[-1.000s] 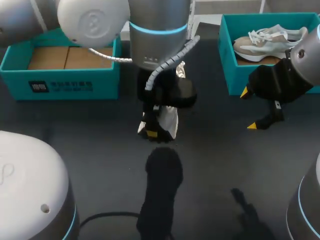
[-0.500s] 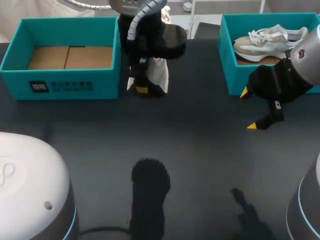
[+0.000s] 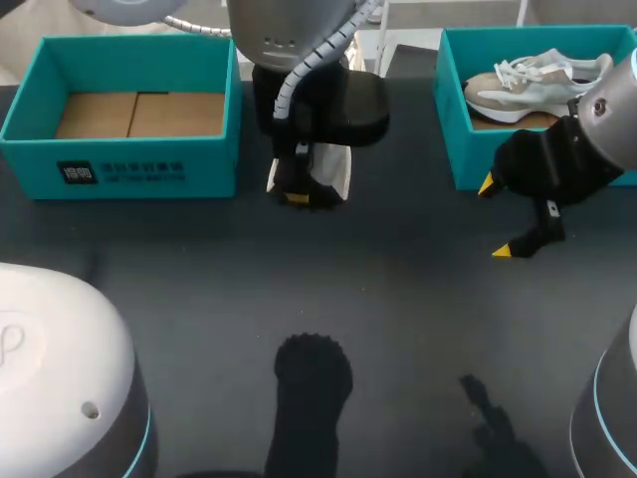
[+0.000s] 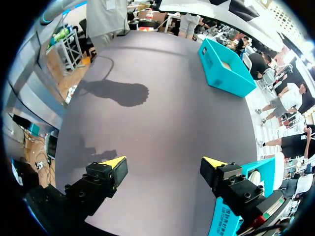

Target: Take the shoe out of the shoebox, open the shoe tongue, remove and reinsert the insole, then place the shoe into the shoebox

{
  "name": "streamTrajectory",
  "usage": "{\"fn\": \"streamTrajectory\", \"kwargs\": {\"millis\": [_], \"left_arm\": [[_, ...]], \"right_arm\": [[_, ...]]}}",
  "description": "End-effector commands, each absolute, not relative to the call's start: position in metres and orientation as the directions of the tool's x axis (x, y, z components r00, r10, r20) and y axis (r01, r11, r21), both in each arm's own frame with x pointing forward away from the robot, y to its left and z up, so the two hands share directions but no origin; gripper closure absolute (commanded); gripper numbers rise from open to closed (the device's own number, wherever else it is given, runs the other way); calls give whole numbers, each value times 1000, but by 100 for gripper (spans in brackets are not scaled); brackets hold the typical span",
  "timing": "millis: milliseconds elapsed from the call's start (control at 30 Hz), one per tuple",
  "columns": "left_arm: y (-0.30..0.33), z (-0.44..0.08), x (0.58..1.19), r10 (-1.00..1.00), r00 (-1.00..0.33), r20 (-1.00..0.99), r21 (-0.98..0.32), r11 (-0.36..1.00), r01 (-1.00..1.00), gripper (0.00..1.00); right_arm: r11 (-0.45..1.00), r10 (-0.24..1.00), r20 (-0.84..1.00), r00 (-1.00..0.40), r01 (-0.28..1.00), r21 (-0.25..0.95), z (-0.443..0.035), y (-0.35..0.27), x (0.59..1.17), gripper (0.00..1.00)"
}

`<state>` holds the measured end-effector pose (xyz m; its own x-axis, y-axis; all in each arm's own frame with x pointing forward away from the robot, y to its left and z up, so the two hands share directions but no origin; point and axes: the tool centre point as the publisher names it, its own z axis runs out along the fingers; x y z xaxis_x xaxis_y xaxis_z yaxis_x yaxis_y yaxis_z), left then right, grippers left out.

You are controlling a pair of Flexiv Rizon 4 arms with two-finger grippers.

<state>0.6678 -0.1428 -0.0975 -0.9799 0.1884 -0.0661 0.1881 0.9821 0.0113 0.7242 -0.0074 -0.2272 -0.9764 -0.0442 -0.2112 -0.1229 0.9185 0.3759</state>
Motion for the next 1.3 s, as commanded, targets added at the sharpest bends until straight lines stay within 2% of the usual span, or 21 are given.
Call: {"fn": "streamTrajectory", "kwargs": {"millis": [33, 167, 333, 467, 767, 933, 1067, 1300], "left_arm": [[-140, -98, 669, 189, -980, -68, 7, 982, 189, 100], [-140, -98, 669, 189, -980, -68, 7, 982, 189, 100], [-97, -104, 711, 210, -977, 37, 26, 977, 211, 100], [-63, -104, 741, 171, -984, 44, 62, 983, 174, 100], [13, -97, 801, 149, -985, 84, 33, 988, 152, 100], [49, -93, 837, 238, -965, 109, -11, 971, 238, 100], [77, -92, 865, 260, -961, 89, 33, 964, 264, 100], [87, -92, 875, 246, -964, 99, 48, 967, 251, 100]], "right_arm": [[920, -44, -212, -976, -122, 373, -228, -7, 724, 0], [920, -44, -212, -976, -122, 373, -228, -7, 724, 0], [920, -44, -212, -976, -122, 373, -228, -7, 724, 0], [920, -44, -212, -976, -122, 373, -228, -7, 724, 0], [920, -44, -212, -976, -122, 373, -228, -7, 724, 0], [920, -44, -212, -976, -122, 373, -228, -7, 724, 0], [920, -44, -212, -976, -122, 373, -228, -7, 724, 0], [920, -44, -212, -976, -122, 373, -228, -7, 724, 0]]}}
